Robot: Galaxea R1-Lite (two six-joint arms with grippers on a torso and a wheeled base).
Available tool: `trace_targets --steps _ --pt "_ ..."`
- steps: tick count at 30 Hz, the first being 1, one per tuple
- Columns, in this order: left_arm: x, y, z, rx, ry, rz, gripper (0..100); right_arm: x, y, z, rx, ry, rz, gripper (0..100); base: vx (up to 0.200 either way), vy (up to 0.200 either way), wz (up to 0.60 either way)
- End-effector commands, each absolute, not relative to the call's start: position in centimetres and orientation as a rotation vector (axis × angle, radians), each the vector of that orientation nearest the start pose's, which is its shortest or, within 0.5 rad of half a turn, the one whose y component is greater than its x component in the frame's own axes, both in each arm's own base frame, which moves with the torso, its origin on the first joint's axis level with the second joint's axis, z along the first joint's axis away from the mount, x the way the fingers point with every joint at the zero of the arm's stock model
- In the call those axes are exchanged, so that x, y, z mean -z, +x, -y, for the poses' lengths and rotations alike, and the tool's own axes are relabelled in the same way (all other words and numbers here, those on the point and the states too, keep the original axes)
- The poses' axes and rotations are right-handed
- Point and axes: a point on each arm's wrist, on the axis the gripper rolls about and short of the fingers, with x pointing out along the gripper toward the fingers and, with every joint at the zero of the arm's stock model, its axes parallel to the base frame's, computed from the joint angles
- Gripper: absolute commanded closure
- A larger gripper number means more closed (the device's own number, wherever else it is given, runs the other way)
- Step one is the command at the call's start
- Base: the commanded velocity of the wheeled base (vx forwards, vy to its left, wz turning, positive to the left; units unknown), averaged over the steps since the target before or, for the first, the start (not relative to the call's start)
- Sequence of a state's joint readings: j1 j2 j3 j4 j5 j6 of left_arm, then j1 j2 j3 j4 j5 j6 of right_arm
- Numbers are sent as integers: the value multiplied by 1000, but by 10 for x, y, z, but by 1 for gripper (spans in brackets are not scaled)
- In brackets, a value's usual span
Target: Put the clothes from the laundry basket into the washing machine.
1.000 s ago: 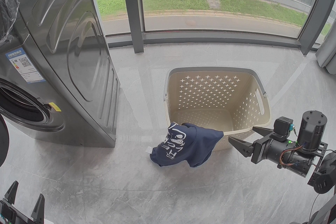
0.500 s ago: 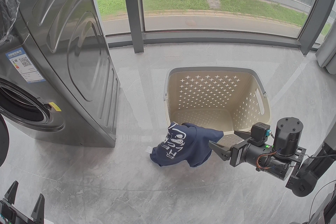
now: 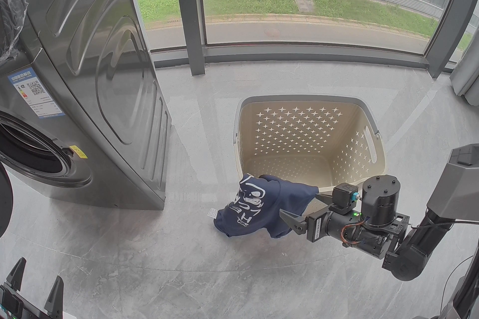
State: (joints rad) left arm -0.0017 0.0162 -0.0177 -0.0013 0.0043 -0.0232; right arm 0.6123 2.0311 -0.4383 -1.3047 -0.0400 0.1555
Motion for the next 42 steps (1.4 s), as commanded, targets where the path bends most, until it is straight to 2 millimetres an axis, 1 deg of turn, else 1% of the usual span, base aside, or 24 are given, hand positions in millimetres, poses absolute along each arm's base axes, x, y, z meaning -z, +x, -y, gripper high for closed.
trace_targets --steps 1,3,11,18,32,33,42 --pt "-76 -23 0 -3 -23 0 0 -52 256 -179 -543 46 -341 0 0 0 0" --pt "-76 -23 0 -3 -23 0 0 -51 258 -180 -545 46 -340 0 0 0 0" --pt "-76 -23 0 -3 -25 0 0 -41 276 -189 -535 45 -332 0 0 0 0" --pt "-76 -23 0 -3 -23 2 0 -38 288 -195 -534 47 -310 0 0 0 0" --pt "-76 -23 0 -2 -23 0 0 -33 300 -204 -540 45 -281 0 0 0 0" --pt "-76 -23 0 -2 -23 0 0 -33 301 -204 -539 48 -272 100 0 0 0" --pt "-76 -23 0 -2 -23 2 0 -32 299 -203 -543 50 -261 100 0 0 0"
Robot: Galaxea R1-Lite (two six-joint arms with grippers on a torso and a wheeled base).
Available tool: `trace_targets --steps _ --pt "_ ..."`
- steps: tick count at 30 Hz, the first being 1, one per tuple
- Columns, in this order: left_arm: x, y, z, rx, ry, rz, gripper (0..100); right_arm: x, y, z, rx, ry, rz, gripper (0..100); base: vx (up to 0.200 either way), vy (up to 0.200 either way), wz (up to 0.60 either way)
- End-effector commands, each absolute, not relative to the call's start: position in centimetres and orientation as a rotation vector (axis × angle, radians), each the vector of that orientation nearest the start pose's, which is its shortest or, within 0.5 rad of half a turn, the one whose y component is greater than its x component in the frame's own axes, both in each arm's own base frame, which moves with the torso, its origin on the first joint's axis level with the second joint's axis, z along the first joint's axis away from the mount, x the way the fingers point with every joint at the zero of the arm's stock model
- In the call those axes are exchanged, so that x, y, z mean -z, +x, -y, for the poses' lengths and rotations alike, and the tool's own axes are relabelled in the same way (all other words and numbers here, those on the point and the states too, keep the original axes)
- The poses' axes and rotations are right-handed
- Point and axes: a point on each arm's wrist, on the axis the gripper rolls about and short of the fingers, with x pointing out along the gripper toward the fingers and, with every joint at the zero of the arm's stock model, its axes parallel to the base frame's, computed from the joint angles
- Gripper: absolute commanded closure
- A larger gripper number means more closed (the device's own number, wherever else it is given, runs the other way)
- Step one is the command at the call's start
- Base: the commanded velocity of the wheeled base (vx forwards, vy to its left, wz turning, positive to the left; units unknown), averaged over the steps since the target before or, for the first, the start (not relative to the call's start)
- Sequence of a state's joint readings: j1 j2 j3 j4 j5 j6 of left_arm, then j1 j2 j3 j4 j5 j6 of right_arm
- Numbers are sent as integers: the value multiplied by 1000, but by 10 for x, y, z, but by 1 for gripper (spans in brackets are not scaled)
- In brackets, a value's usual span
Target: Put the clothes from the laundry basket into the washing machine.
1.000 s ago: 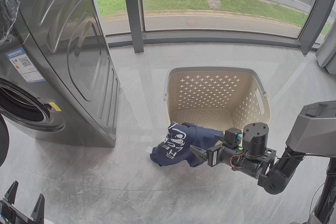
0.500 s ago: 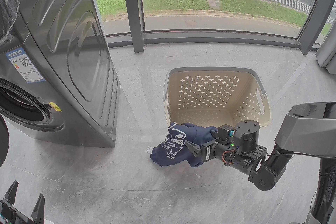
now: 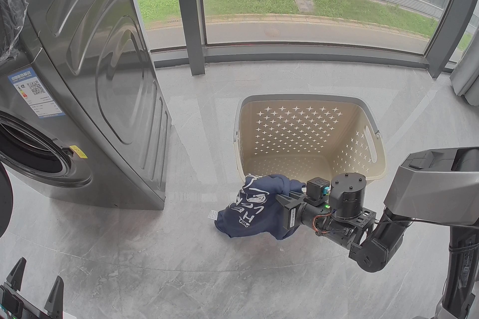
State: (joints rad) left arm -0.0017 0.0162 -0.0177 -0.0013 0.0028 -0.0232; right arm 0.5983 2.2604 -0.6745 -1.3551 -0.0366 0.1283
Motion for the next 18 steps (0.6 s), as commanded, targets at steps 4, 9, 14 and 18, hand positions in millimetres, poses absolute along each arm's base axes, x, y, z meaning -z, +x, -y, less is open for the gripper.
trace_targets --steps 4,9,14,18 --pt "-76 -23 0 -2 -23 2 0 -35 292 -203 -550 48 -266 100 0 0 0" --pt "-76 -23 0 -2 -23 2 0 -53 280 -196 -554 57 -243 100 0 0 0" --pt "-76 -23 0 -2 -23 2 0 -75 263 -184 -556 69 -211 100 0 0 0" --pt "-76 -23 0 -2 -23 2 0 -95 248 -174 -543 83 -168 100 0 0 0"
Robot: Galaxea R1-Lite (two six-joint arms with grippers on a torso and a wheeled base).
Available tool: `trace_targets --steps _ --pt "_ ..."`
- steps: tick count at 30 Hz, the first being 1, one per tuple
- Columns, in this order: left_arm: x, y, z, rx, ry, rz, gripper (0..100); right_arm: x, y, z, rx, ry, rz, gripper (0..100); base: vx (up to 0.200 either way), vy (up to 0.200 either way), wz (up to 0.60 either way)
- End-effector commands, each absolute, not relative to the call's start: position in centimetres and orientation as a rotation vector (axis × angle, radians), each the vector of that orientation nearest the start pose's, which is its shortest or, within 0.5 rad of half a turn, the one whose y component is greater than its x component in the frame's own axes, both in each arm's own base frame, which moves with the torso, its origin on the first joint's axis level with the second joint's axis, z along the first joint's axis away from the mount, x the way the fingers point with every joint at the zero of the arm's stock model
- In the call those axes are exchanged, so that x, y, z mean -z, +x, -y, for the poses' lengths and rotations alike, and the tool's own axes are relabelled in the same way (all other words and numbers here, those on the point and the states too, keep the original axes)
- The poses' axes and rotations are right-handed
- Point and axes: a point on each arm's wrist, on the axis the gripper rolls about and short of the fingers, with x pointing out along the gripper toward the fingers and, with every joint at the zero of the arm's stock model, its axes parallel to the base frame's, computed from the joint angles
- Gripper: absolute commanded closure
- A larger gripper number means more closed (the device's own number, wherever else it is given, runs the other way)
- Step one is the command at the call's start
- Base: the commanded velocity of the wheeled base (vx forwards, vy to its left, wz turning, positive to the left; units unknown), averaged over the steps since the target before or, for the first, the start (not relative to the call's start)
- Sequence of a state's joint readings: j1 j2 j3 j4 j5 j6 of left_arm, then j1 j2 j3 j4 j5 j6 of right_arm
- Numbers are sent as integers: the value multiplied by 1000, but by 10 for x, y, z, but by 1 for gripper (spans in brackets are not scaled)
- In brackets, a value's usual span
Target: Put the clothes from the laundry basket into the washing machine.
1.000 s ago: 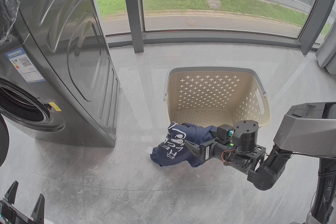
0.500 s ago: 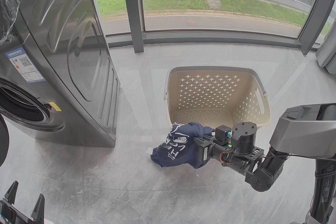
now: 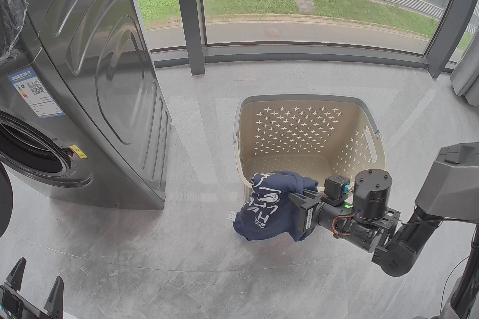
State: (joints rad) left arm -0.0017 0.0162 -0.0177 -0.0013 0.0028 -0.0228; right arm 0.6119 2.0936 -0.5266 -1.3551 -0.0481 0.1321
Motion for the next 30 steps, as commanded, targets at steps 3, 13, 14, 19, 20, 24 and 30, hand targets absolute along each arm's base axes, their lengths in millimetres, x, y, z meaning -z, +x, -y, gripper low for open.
trace_targets --steps 3,13,14,19,20,24,30 --pt "-76 -23 0 -3 -23 0 0 -130 229 -164 -532 120 -68 100 0 0 0" --pt "-76 -23 0 -3 -26 0 0 -179 199 -147 -554 185 96 100 0 0 0" --pt "-76 -23 0 -3 -25 2 0 -181 196 -148 -567 189 105 100 0 0 0" --pt "-76 -23 0 -3 -25 2 0 -189 189 -146 -578 204 139 100 0 0 0" --pt "-76 -23 0 -3 -25 2 0 -191 187 -144 -579 207 146 100 0 0 0" --pt "-76 -23 0 -3 -26 2 0 -196 183 -142 -582 211 160 100 -150 0 0" --pt "-76 -23 0 -3 -28 0 0 -195 183 -142 -583 212 158 100 -200 0 0"
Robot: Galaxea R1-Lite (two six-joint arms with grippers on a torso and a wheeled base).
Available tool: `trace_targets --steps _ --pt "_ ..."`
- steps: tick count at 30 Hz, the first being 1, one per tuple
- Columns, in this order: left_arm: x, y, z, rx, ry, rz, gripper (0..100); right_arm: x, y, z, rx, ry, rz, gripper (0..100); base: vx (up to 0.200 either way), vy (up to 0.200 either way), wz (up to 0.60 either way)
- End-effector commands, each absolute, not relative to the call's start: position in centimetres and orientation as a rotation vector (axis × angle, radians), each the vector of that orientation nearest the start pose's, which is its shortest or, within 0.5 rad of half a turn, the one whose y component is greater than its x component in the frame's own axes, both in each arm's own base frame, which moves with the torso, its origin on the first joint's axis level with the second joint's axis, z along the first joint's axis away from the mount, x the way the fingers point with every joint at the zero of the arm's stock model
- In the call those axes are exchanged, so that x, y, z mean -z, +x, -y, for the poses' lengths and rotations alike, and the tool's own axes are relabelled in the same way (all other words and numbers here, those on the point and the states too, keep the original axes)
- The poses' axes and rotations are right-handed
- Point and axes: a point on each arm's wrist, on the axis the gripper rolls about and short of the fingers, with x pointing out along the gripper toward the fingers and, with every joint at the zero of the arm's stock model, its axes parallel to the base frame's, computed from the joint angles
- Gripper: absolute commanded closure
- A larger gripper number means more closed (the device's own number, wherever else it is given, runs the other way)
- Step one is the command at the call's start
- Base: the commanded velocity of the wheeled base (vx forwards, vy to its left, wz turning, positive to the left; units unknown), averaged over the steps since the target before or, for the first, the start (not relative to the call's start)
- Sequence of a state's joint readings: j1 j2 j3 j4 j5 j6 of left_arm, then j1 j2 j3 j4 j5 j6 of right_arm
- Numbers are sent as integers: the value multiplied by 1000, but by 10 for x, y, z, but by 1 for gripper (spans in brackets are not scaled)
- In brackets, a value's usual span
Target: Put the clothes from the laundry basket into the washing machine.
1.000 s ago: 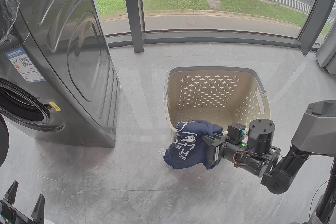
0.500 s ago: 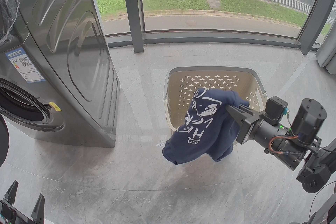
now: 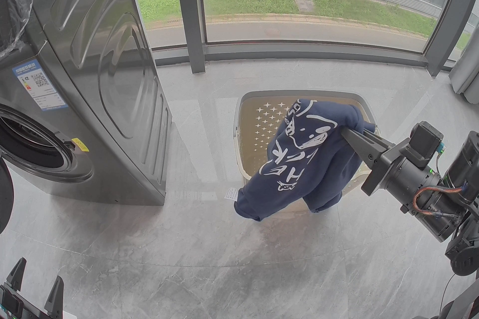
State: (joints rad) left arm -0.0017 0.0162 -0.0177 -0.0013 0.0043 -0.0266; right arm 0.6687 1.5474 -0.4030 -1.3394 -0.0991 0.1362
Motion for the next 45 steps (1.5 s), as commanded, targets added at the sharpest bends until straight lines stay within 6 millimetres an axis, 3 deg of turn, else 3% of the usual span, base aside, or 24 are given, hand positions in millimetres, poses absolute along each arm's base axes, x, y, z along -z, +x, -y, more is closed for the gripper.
trace_targets --steps 1,8,18,45 --pt "-76 -23 0 -3 -28 0 0 -195 183 -142 -583 212 158 100 -200 0 0" --pt "-76 -23 0 -2 -29 0 0 -196 183 -142 -587 220 166 100 -200 0 0" --pt "-76 -23 0 -2 -31 2 0 -193 183 -146 -602 219 155 100 0 0 0" --pt "-76 -23 0 -5 -38 0 0 -193 180 -149 -622 219 152 100 0 200 0"
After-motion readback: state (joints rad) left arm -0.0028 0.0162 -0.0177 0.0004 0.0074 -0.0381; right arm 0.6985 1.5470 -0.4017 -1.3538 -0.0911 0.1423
